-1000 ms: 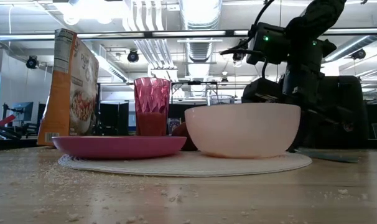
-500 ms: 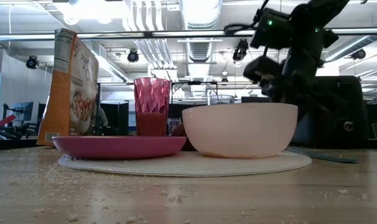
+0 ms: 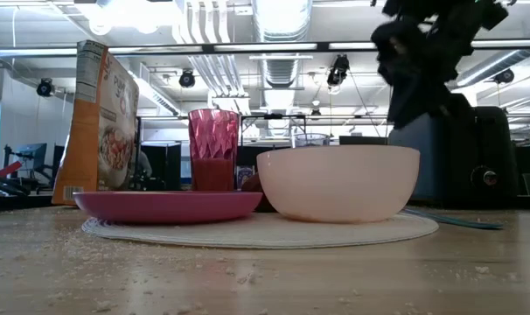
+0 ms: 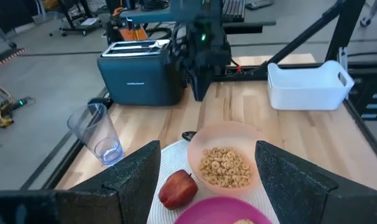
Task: Arrange a breakfast setting
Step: Return to Home Position
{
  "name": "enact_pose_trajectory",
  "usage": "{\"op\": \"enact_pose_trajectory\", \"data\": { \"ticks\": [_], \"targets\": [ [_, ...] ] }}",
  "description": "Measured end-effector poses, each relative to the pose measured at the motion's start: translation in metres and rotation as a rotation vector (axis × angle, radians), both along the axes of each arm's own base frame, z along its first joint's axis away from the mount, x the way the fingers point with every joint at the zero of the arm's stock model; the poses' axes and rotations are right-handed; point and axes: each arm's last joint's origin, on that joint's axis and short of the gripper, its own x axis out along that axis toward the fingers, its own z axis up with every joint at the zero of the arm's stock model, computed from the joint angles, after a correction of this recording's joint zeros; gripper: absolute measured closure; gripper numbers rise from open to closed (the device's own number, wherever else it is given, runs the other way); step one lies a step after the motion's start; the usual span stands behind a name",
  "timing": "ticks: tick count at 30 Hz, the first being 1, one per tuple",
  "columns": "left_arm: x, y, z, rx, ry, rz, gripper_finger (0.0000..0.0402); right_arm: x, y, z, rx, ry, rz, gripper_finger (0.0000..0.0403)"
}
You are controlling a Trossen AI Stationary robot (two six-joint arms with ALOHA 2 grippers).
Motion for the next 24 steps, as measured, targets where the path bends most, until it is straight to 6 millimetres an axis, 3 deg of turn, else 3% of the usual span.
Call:
{"op": "enact_pose_trajectory", "data": {
  "ticks": [8, 13, 18, 24],
  "targets": [
    [-0.007, 0.003, 0.000, -0.057, -0.013, 0.020, 0.0157, -0.031, 0.001, 0.038, -0.245, -0.193, 0.132, 0.0351],
    [-0.004, 0.002, -0.006, -0.071, 0.006, 0.030, 0.0157, -0.043, 0.010, 0.048, -0.380, -0.347, 0.275, 0.0351],
    [0.000, 0.000, -0.011, -0.076, 0.021, 0.037, 0.0157, -0.046, 0.018, 0.038, -0.522, -0.541, 0.381, 0.0351],
    [0.000, 0.001, -0.012, -0.068, 0.019, 0.060, 0.0157, -0.054, 0.021, 0.001, -0.583, -0.665, 0.403, 0.0351]
  ]
}}
